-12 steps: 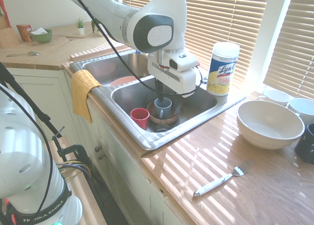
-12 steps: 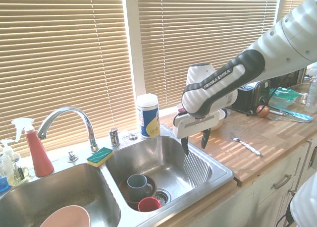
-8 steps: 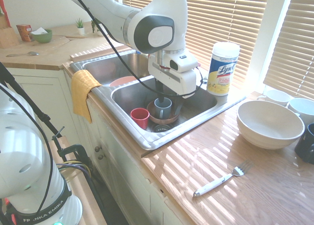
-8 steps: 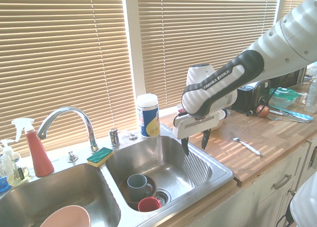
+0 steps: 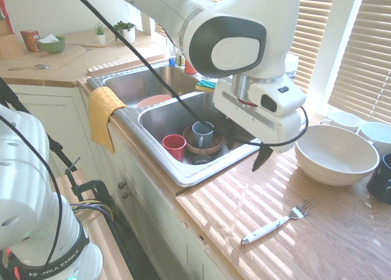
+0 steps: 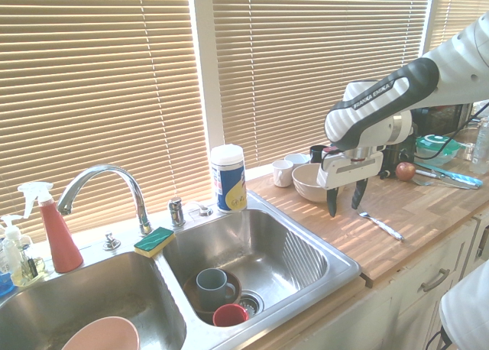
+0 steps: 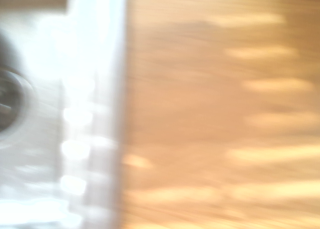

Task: Put the fork into the sink

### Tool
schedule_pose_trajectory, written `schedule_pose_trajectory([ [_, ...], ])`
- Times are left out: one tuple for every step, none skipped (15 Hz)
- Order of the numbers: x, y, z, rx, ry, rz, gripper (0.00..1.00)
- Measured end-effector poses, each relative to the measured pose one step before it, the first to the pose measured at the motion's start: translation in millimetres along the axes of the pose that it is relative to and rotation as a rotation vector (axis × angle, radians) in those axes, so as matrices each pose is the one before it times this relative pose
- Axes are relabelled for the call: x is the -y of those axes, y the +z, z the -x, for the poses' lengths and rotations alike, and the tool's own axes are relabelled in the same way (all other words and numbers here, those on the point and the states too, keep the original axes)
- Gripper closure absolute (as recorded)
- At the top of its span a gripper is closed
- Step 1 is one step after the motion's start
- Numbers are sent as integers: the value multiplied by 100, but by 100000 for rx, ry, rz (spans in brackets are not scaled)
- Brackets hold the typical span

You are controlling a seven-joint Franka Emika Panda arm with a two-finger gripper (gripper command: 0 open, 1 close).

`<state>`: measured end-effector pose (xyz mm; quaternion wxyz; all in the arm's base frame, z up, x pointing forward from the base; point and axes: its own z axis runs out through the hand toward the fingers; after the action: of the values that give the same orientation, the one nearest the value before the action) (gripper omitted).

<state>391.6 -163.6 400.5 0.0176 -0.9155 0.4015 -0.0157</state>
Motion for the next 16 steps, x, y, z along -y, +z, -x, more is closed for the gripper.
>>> schedule_pose_trajectory([
  [-1714,223,-909,-208,-1139,1523,0],
  [-1445,320,-869,-41,-522,1053,0],
  [-937,340,-742,-330,198,306,0],
  [-666,392,-632,-194,1259,53,0],
  [-588,537,-545,134,1754,-4,0],
  [-584,610,-516,-96,1801,4,0],
  [-455,577,-453,-442,1529,36,0],
  [-269,589,-391,-792,947,109,0],
  [-124,687,-301,-619,435,375,0],
  [-43,763,-130,-66,292,500,0],
  [11,758,-10,341,124,638,0],
  [15,623,28,344,216,477,0],
  [-3,526,86,153,327,203,0],
  [-18,328,103,304,580,192,100],
  [-19,204,93,180,1099,116,100],
  [-35,248,134,261,952,210,100],
])
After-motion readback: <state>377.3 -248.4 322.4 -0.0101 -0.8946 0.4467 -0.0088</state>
